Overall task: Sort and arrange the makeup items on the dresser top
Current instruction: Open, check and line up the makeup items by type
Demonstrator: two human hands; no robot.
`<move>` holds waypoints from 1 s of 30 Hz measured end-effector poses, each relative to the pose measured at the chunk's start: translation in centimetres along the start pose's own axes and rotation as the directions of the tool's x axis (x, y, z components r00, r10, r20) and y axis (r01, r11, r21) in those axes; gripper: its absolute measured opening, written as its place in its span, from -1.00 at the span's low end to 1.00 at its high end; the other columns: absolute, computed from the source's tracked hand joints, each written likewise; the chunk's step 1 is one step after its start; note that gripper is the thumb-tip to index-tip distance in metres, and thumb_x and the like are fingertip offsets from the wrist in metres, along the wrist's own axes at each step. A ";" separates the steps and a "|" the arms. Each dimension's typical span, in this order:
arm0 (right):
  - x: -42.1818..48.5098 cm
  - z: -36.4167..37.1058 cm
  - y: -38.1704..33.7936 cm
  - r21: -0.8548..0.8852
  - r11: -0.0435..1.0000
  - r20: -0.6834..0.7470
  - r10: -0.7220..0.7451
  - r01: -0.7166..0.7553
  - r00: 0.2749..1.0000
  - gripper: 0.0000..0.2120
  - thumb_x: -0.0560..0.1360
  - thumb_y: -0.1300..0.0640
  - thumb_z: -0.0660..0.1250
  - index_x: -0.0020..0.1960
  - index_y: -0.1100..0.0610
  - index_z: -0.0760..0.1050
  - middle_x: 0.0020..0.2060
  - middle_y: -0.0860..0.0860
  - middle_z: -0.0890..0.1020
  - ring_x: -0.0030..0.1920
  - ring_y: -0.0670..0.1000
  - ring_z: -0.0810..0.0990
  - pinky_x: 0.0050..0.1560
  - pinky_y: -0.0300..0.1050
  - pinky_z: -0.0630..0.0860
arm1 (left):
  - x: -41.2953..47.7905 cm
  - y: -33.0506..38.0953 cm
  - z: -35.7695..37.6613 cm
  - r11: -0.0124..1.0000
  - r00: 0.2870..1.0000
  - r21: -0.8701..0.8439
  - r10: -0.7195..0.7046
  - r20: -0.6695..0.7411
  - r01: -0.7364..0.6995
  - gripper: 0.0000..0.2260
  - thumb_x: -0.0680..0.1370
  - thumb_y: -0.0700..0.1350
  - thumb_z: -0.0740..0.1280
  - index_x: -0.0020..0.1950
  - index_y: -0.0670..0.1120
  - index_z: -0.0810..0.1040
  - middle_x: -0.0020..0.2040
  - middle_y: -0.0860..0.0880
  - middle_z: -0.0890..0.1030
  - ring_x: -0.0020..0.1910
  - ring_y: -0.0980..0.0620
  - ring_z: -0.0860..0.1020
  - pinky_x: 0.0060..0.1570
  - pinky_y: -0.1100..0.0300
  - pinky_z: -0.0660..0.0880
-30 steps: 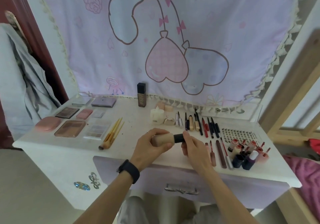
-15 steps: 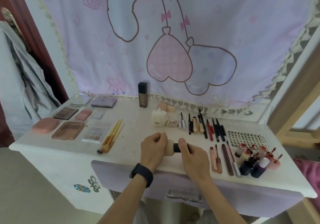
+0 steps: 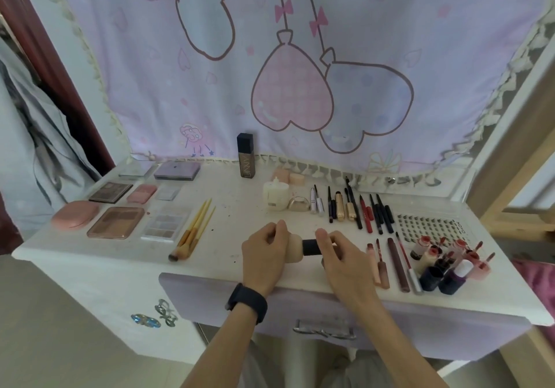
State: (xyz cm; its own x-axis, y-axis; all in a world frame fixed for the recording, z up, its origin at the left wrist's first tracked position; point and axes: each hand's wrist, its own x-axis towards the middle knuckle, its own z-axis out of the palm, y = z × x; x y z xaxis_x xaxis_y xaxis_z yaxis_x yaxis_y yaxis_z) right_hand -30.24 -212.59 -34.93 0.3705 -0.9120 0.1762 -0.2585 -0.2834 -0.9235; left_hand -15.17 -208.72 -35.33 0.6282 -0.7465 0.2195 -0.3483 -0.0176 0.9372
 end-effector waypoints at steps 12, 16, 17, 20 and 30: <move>-0.1 -0.6 0.1 0.026 0.999 0.027 0.046 -0.046 0.999 -0.58 0.48 -0.43 0.16 0.00 -0.12 0.52 -0.32 -0.09 0.67 -0.45 -0.18 0.50 -0.37 -0.30 0.44 | -0.5 -0.2 0.1 1.000 0.999 -0.001 0.029 -0.045 -0.029 -0.68 0.63 -0.03 0.29 -0.32 -0.07 0.54 -0.35 0.03 0.59 -0.39 0.19 0.45 -0.33 0.39 0.36; -0.2 -0.6 0.6 0.053 0.998 0.069 0.018 -0.021 0.997 -0.94 0.62 -0.10 0.27 0.03 -0.25 0.51 -0.24 -0.10 0.65 -0.43 -0.18 0.47 -0.35 -0.29 0.45 | -0.5 0.0 0.1 1.000 0.998 -0.011 0.025 -0.061 -0.026 -0.67 0.63 -0.03 0.29 -0.32 -0.08 0.53 -0.35 0.04 0.59 -0.40 0.21 0.44 -0.34 0.42 0.36; -0.2 -0.6 0.9 0.073 0.997 0.077 0.001 -0.007 0.997 -0.85 0.62 -0.02 0.30 0.10 -0.29 0.49 -0.12 -0.14 0.64 -0.42 -0.13 0.48 -0.34 -0.27 0.47 | -0.5 0.0 0.2 1.000 0.998 -0.012 0.019 -0.064 -0.019 -0.67 0.63 -0.03 0.29 -0.32 -0.08 0.52 -0.36 0.02 0.58 -0.40 0.20 0.44 -0.35 0.41 0.36; -0.4 -1.1 0.5 0.092 0.996 0.098 0.008 -0.018 0.995 -0.70 0.57 -0.15 0.31 0.28 -0.25 0.41 0.04 -0.27 0.60 -0.41 -0.10 0.48 -0.32 -0.26 0.49 | -0.5 0.0 0.2 1.000 0.998 0.000 0.018 -0.064 -0.018 -0.67 0.63 -0.02 0.28 -0.31 -0.09 0.53 -0.36 0.01 0.58 -0.39 0.20 0.45 -0.36 0.41 0.34; -0.5 -1.2 0.8 0.096 0.995 0.132 0.022 -0.034 0.991 -0.72 0.57 0.04 0.32 0.23 -0.22 0.46 0.05 -0.23 0.61 -0.38 -0.09 0.46 -0.27 -0.28 0.49 | -0.8 0.2 0.1 1.000 0.998 -0.030 0.008 -0.060 -0.010 -0.66 0.63 -0.02 0.29 -0.33 -0.10 0.51 -0.36 0.01 0.55 -0.42 0.20 0.41 -0.37 0.41 0.33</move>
State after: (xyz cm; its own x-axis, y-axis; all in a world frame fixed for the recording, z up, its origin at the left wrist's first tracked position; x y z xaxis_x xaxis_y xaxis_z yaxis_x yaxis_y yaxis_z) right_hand -31.74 -212.73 -35.34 0.4790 -0.8709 0.1099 -0.1839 -0.2219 -0.9576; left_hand -15.85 -208.21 -35.37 0.6662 -0.7052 0.2426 -0.3332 0.0095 0.9428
